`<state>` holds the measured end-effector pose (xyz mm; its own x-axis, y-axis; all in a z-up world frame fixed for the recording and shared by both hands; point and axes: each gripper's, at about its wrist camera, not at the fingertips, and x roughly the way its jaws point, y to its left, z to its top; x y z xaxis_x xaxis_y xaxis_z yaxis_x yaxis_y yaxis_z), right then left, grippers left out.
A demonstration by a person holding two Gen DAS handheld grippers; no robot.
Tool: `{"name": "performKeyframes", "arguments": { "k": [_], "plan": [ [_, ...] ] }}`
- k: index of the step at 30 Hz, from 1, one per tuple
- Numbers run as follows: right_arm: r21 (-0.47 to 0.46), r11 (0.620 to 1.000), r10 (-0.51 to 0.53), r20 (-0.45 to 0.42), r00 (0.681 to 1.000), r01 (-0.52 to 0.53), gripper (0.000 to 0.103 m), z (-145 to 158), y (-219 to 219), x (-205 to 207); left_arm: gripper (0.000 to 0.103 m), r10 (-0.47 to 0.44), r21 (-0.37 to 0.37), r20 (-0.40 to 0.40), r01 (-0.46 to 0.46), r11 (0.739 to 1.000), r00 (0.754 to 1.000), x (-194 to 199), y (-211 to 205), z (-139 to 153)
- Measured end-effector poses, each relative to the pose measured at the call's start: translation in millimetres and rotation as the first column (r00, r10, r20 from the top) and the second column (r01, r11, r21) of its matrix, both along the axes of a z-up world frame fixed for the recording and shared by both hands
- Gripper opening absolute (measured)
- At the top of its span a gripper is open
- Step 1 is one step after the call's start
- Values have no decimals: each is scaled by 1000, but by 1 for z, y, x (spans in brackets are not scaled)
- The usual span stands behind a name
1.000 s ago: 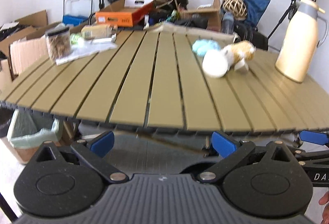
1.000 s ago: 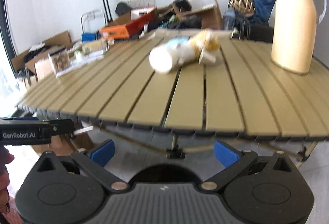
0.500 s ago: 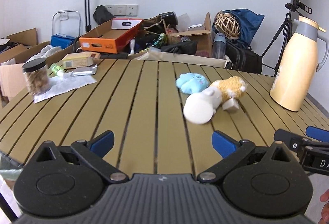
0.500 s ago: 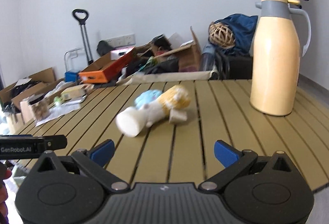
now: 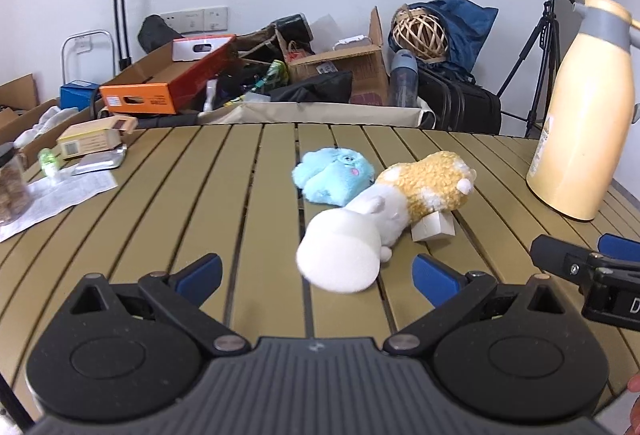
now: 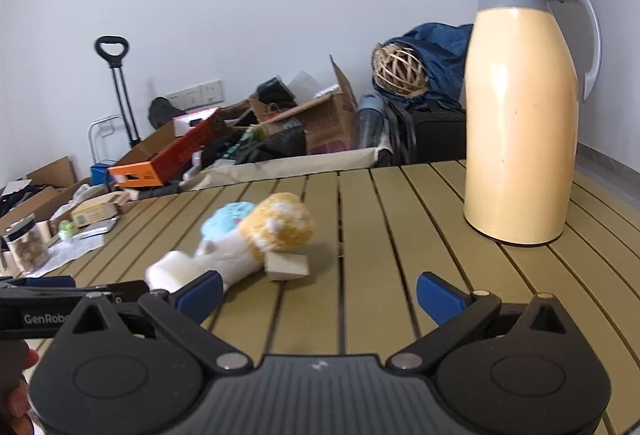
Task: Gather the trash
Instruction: 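Grasp the white foam piece with the left tool while the right grasps the white paper card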
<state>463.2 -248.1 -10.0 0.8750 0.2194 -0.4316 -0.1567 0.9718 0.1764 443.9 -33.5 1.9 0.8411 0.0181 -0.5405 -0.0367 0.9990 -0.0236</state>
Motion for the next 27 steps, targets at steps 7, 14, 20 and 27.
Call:
{"name": "performKeyframes", "arguments": {
  "k": [7, 14, 20, 27],
  "plan": [
    [-4, 1000, 16, -31, 999, -16, 103, -14, -4, 46, 103, -17, 15, -23, 18, 1000, 1000, 40, -4, -21],
    [-22, 999, 39, -55, 998, -41, 103, -16, -1, 68, 86, -57, 12, -60, 58, 998, 997, 56, -5, -26],
    [6, 998, 68, -82, 994, -67, 103, -19, 4, 76, 59, -80, -17, -92, 79, 997, 992, 58, -1, -29],
    [-9, 992, 122, -114, 986, -124, 103, -19, 26, 90, 56, -66, -35, -79, 64, 997, 995, 55, 13, -19]
  ]
}}
